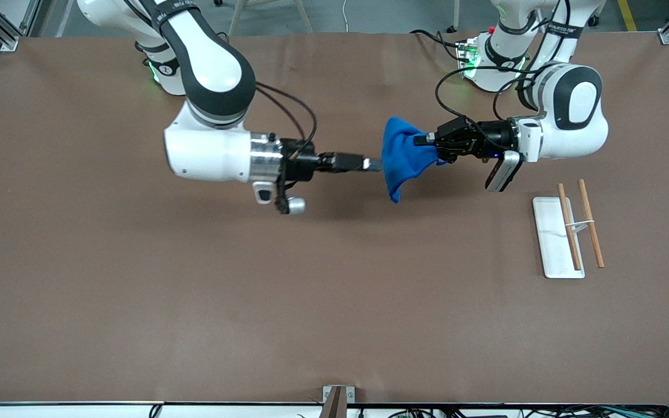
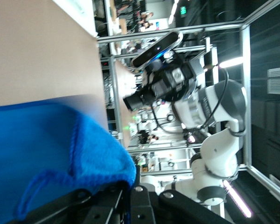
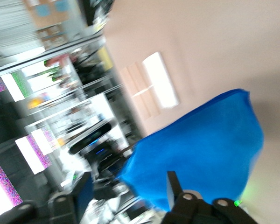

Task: Right arm passes towel to left arm to hang
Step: 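Carry the towel toward the rack while the right gripper withdraws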

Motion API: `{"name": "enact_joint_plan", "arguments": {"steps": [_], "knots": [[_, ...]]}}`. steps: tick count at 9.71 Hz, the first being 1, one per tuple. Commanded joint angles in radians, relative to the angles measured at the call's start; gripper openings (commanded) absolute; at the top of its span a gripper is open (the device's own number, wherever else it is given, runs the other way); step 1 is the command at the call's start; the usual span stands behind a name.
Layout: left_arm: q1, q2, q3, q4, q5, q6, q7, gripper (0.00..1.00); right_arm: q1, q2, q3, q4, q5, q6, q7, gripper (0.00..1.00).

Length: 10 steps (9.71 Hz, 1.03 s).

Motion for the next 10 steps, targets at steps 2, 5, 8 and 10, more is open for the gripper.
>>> {"name": "enact_joint_plan", "arguments": {"steps": [2, 5, 8, 10], "knots": [[0.044, 0.011, -0.005, 0.077, 0.244, 0.049, -0.149, 0.00, -0.068, -0.077, -0.056, -0.026, -0.498, -0.012, 0.189, 1.00], [0.058, 0.004, -0.001, 0.209, 0.600, 0.049, -0.363, 0.00, -0.108, -0.137, -0.200, -0.020, -1.045, -0.194, 0.197, 1.00], [0.061, 0.004, -0.012, 0.352, 1.032, 0.041, -0.656, 0.00, -0.255, -0.225, -0.222, -0.020, -1.211, -0.283, 0.176, 1.00], [0.062, 0.005, -0.012, 0.389, 1.246, 0.049, -0.759, 0.00, -0.433, -0.298, -0.129, -0.009, -1.265, -0.383, 0.060, 1.00]]}}
